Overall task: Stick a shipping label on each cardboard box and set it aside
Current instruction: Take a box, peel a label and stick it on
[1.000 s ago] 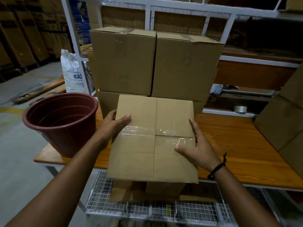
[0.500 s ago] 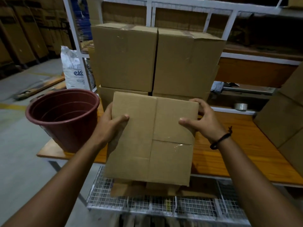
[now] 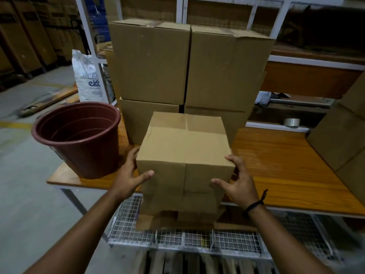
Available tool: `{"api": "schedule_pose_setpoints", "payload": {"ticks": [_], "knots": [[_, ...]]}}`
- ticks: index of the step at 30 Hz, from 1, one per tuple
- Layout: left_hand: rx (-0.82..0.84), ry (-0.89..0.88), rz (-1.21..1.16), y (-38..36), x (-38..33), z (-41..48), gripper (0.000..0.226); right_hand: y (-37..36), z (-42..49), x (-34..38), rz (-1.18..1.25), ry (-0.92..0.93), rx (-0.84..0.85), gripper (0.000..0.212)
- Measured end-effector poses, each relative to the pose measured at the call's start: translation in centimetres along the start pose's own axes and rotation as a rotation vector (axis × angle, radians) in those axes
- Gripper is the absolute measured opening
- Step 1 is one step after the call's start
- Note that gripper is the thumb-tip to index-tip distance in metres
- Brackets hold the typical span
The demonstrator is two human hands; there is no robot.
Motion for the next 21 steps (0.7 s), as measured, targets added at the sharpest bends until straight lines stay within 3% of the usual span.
{"api": "schedule_pose_setpoints", "payload": {"ticks": [5, 9, 13, 18, 21], "knots": [[-0.023, -0.225, 0.241, 0.1, -2.2, 0.8, 0.103, -0.6, -0.7, -1.4, -0.028, -0.007, -0.022, 0.083], [0.017, -0.442, 0.569, -0.6, -4.5, 1.6, 0.09, -1.0, -1.3, -2.3, -0.039, -0.048, -0.022, 0.103], [0.077, -0.341, 0.856, -1.3, -5.1, 2.4, 0.087, -2.0, -2.7, -4.2, 0.032, -0.224, 0.061, 0.12], [0.094, -0.373, 0.747, -1.0, -4.2, 2.4, 0.081, -1.9, -2.3, -3.4, 0.115, -0.219, 0.046, 0.112], [0.067, -0.29, 0.471, -0.8, -4.8, 2.4, 0.071, -0.2, -0.1, -1.2, 0.216, -0.139, 0.003, 0.087]]}}
Point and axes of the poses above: each hand's wrist, its own z-axis towards the middle knuckle, its own y-axis out of the back of the hand, x = y × z, the point moved 1 cm from there along z, towards the middle knuckle
